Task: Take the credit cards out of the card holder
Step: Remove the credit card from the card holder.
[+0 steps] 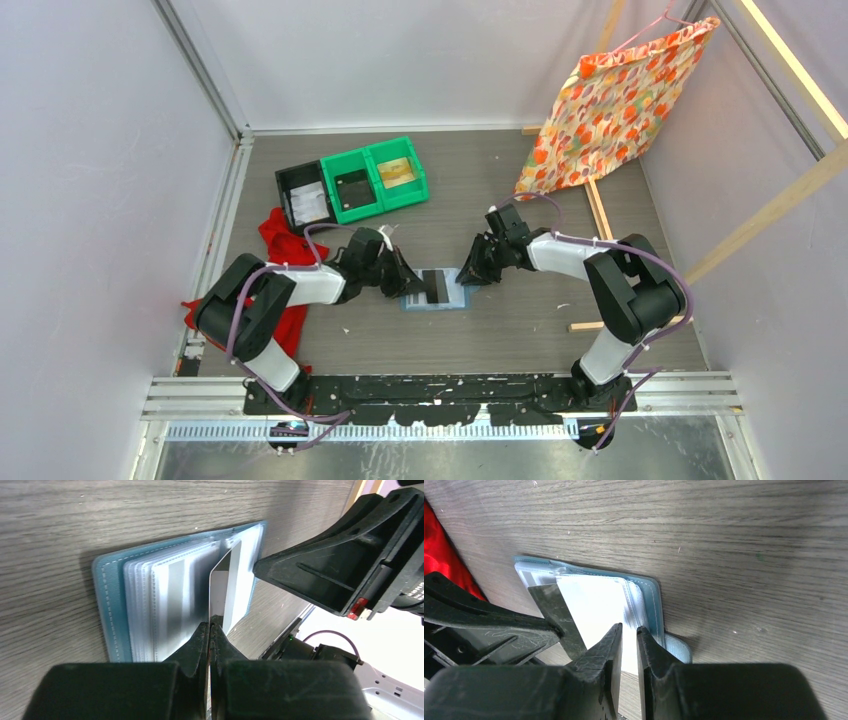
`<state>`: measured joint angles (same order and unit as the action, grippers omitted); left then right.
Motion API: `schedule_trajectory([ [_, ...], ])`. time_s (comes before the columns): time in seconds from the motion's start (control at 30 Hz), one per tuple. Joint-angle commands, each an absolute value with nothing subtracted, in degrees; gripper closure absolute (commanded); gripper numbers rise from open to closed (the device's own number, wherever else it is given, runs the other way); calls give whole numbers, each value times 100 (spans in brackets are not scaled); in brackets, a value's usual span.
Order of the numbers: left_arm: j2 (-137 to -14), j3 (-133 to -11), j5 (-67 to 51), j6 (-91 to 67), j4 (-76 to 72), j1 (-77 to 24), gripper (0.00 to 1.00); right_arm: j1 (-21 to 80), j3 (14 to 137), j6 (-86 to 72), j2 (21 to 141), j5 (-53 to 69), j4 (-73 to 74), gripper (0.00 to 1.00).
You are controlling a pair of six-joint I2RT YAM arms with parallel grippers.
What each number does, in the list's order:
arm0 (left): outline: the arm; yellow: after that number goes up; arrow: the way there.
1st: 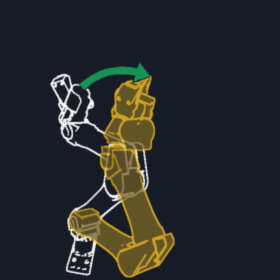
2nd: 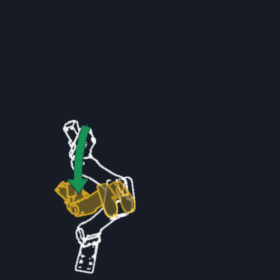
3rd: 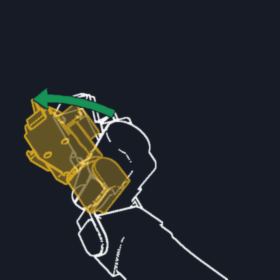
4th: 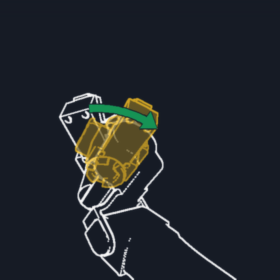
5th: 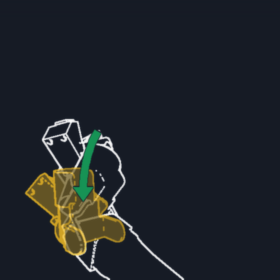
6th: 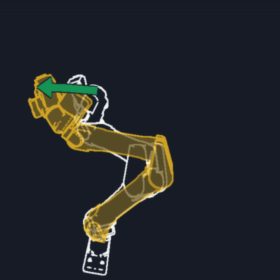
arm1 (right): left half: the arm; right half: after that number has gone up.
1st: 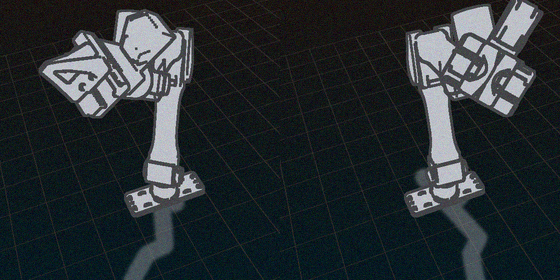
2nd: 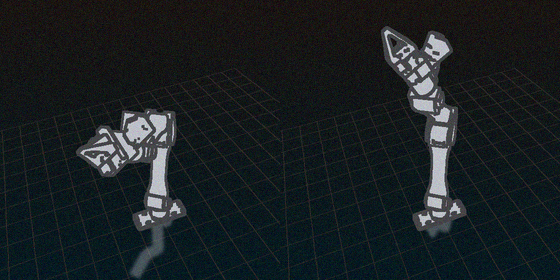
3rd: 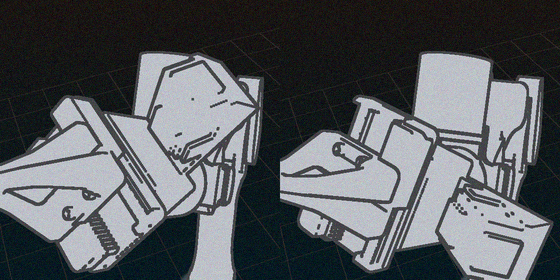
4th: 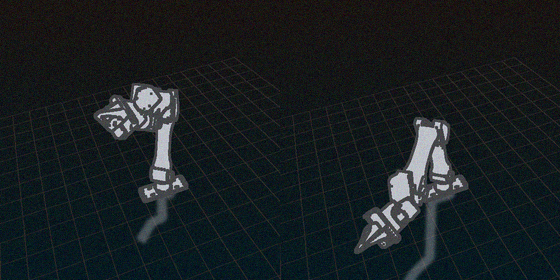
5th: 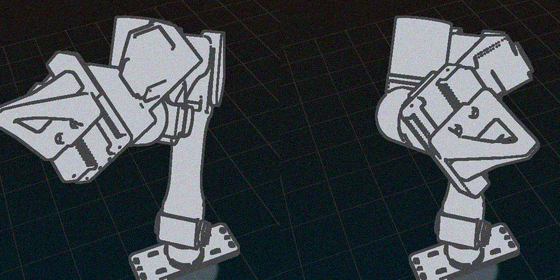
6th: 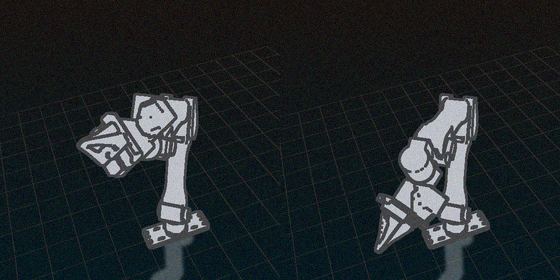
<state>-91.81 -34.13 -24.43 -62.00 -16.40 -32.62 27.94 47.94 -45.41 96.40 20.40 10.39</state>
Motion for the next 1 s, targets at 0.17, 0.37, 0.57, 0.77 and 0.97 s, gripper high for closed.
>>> schedule_trajectory([
  [0.17,-8926,-3394,-2494,-5652,-1107,-3074,100,2737,4642,-4436,9375,1983,1070,71],
  [0.37,-8610,-3294,-2673,-5550,-1022,-2944,99,2740,4685,-4436,9351,2057,1042,68],
  [0.57,-8439,-3208,-2877,-5525,-1028,-2875,99,2739,4618,-4534,9187,2266,773,60],
  [0.77,-8393,-3255,-3048,-5470,-950,-2856,99,2739,4625,-4596,9025,2518,592,48],
  [0.97,-8380,-3361,-3109,-5471,-873,-2810,99,2856,4724,-4545,9151,3070,345,43],
])
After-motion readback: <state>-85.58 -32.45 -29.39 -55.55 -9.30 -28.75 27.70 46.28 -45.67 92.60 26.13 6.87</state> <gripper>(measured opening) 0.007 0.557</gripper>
